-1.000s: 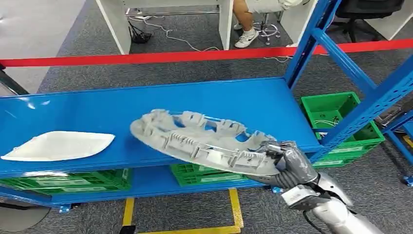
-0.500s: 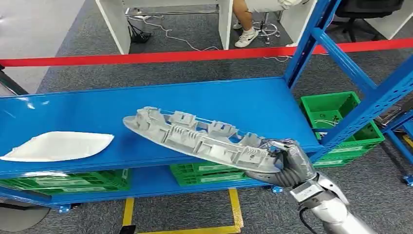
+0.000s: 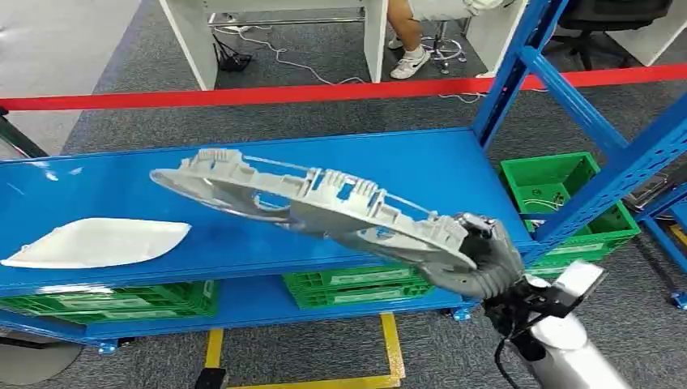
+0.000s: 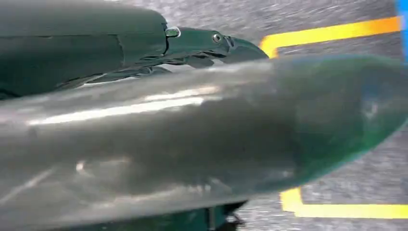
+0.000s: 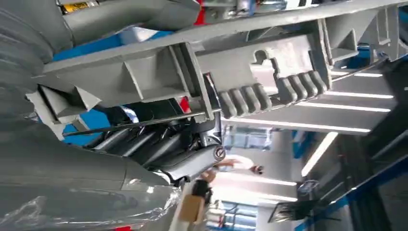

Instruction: Take the parts from the cabinet and place them on the table.

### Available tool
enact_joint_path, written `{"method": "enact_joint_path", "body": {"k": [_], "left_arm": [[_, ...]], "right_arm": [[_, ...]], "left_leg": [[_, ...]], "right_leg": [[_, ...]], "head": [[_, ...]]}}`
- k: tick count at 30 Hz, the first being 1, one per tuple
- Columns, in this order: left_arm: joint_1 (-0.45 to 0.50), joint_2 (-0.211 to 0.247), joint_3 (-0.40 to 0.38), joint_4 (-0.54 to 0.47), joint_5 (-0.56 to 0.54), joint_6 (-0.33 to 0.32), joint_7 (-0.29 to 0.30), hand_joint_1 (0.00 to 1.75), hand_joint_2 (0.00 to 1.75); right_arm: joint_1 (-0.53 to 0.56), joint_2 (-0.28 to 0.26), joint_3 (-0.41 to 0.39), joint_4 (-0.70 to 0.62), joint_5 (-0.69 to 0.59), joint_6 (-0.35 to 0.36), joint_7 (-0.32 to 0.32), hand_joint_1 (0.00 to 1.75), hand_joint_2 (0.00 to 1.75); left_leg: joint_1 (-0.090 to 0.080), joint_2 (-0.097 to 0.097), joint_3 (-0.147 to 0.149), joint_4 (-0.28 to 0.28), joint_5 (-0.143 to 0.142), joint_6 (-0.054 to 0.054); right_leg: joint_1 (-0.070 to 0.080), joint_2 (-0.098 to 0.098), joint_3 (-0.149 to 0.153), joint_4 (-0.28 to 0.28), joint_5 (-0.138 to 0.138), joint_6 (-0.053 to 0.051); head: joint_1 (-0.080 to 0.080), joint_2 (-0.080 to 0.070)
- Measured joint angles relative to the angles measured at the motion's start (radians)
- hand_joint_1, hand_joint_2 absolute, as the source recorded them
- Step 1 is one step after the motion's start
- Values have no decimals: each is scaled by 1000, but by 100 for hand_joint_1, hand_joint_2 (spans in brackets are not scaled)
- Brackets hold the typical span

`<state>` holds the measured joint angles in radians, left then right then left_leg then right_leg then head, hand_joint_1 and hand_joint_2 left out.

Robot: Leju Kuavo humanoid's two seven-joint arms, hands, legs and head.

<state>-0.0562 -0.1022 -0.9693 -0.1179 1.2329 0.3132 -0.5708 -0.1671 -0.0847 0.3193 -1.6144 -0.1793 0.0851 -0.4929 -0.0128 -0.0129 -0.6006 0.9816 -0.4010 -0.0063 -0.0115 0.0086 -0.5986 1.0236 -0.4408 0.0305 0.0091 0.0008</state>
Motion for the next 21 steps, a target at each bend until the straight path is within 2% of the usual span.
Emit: {"method": "enact_joint_path", "body": {"k": [5,9,13,18,19,21], "left_arm": [[0,5,0,0,3,12,-87,0,175],[-1,8,-6,0,-5,29,-118,0,175],[-3,14,-15,0,-7,39,-119,0,175],[-3,15,-15,0,-6,40,-119,0,175],[-3,15,-15,0,5,34,-114,0,175],[-3,16,-13,0,33,10,-66,0,175]], "right_arm": [[-65,4,-8,-29,-42,17,5,175,175],[-127,4,-15,-57,-58,35,21,175,175],[-189,4,-14,-71,-58,46,32,175,175],[-195,4,-10,-76,-58,45,35,175,175],[-196,4,-8,-76,-58,45,35,175,175],[-200,4,-4,-75,-67,51,44,175,175]], "left_leg": [[0,0,0,0,0,0],[0,0,0,0,0,0],[1,0,0,0,0,0],[1,0,0,0,0,0],[0,0,0,0,0,0],[0,0,0,0,0,0]], "right_leg": [[0,0,0,0,0,0],[0,0,-1,0,0,0],[0,0,-1,0,0,0],[0,0,-1,0,0,0],[0,0,-1,0,0,0],[0,0,-1,0,0,0]], "head": [[0,0],[0,0],[0,0],[0,0],[0,0],[0,0]]}}
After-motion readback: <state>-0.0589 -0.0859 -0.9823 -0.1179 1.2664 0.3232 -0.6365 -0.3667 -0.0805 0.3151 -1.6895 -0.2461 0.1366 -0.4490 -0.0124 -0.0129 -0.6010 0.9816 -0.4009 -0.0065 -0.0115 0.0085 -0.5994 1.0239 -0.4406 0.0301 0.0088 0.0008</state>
